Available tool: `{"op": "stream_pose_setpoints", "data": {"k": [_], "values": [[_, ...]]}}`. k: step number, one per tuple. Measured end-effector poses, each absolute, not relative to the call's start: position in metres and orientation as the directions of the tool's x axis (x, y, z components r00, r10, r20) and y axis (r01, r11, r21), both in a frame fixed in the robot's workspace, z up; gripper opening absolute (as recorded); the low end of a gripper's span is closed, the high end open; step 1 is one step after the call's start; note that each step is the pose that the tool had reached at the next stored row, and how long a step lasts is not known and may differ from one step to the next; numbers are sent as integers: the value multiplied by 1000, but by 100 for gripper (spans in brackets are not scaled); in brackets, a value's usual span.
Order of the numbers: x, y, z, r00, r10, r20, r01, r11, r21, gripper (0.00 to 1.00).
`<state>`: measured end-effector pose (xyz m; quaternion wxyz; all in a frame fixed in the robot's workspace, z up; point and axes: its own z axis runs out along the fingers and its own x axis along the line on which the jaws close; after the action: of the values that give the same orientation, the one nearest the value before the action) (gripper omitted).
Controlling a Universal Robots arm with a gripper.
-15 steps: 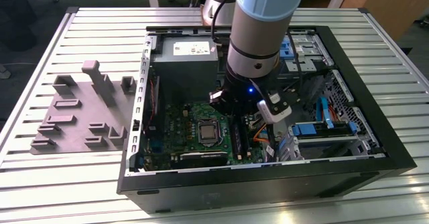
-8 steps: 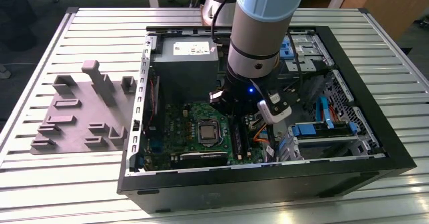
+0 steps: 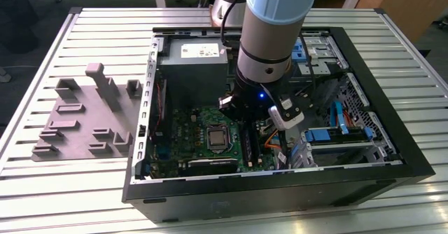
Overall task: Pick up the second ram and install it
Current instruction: 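Press down the second ram until it locks into place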
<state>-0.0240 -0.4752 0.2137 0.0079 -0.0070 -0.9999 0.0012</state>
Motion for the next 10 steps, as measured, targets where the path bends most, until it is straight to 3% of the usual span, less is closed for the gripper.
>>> {"op": "stream_pose_setpoints", "data": {"k": [10], "values": [[-25,-476,214,-1000,14,16,14,1000,-2,14]]}}
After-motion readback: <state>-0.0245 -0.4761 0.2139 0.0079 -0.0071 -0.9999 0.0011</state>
